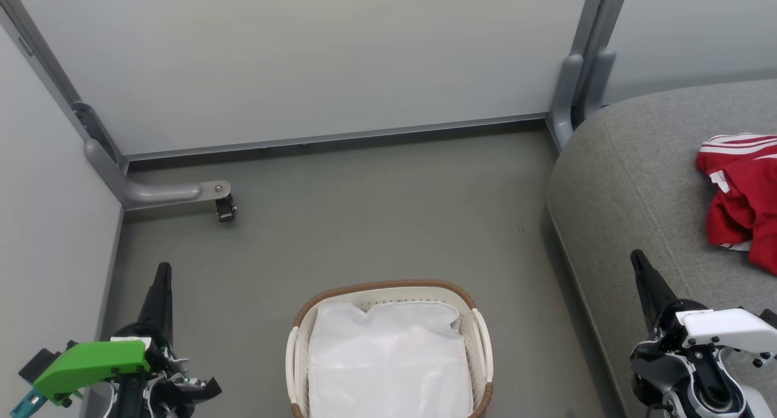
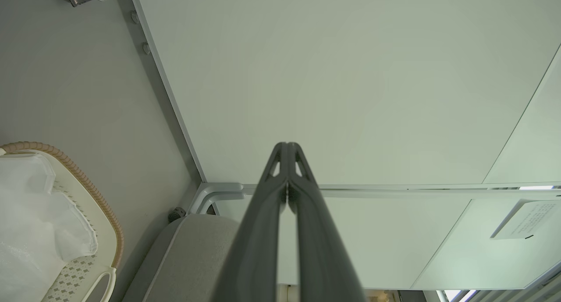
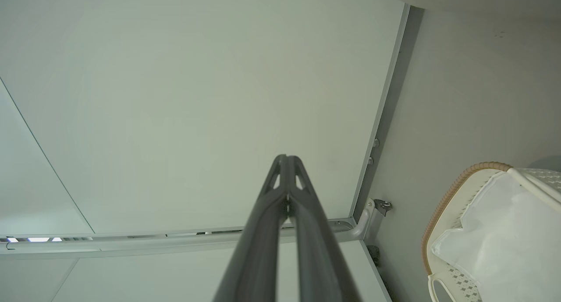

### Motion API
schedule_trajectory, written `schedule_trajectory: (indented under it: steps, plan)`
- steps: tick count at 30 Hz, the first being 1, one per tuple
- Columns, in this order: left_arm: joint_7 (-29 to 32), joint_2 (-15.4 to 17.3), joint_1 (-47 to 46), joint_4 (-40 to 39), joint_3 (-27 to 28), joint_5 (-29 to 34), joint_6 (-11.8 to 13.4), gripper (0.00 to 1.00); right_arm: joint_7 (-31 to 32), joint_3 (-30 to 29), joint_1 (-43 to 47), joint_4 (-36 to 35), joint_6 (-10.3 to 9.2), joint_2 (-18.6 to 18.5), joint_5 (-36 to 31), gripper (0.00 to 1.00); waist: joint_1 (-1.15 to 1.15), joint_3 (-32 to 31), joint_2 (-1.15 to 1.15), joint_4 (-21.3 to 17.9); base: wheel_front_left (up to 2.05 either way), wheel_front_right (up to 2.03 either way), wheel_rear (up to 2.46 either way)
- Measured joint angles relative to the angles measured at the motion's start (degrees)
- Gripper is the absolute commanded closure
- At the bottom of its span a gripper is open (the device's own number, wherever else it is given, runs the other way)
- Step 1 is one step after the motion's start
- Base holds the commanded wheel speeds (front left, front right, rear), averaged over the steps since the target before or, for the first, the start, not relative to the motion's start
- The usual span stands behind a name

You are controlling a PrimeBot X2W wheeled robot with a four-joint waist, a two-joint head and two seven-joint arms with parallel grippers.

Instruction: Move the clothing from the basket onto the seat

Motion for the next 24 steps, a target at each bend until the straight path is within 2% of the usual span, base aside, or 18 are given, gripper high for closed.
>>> schedule_trajectory:
  steps: [24]
  plan:
    - [0.0, 0.0, 0.0, 0.0, 0.0, 0.0, 0.0, 1.00, 0.0, 0.0, 0.0, 0.0, 0.00, 0.0, 0.0, 1.00, 0.00, 0.0, 0.00, 0.0, 0.00, 0.00, 0.00]
